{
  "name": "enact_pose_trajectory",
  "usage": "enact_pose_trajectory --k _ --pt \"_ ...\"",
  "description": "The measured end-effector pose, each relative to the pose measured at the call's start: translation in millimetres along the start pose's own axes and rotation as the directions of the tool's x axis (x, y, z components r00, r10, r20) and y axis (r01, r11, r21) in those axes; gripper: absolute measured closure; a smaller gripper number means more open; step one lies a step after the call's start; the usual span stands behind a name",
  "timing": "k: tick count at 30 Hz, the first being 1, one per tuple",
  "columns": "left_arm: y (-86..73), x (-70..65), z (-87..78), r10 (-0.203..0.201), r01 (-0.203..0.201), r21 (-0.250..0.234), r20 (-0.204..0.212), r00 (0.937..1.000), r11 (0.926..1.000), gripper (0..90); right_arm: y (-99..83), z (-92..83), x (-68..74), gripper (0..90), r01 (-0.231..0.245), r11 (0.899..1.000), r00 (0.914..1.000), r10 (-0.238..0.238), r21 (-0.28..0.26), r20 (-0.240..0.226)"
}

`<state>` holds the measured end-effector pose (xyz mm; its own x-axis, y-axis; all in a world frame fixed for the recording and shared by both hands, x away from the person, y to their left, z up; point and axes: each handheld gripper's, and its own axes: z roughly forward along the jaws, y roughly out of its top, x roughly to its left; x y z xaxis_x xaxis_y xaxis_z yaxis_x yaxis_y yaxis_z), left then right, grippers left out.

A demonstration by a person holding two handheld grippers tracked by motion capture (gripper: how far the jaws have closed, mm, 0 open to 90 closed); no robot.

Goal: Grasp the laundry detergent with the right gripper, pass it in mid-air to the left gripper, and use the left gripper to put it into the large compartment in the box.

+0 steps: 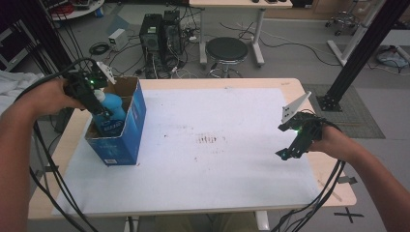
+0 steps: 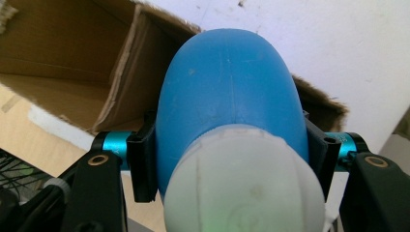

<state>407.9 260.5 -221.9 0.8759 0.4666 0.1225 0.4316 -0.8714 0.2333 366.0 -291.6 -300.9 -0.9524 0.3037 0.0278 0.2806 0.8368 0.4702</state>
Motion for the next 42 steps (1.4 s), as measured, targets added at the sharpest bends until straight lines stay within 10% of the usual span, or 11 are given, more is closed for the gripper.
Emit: enact_pose_trajectory --k 18,42 --pt "-10.7 0.1 57.6 0.015 -0.016 0.048 0.029 0.9995 0.9987 38.0 -2.0 3.7 0.0 1.3 0.008 1.0 0.9999 -0.008 -0.001 -0.01" --pt "-13.4 4.1 55.7 -0.014 0.013 0.024 0.024 0.9996 0.9996 31.3 -0.5 5.0 1.6 1.3 0.014 1.0 0.9999 -0.014 0.001 -0.01"
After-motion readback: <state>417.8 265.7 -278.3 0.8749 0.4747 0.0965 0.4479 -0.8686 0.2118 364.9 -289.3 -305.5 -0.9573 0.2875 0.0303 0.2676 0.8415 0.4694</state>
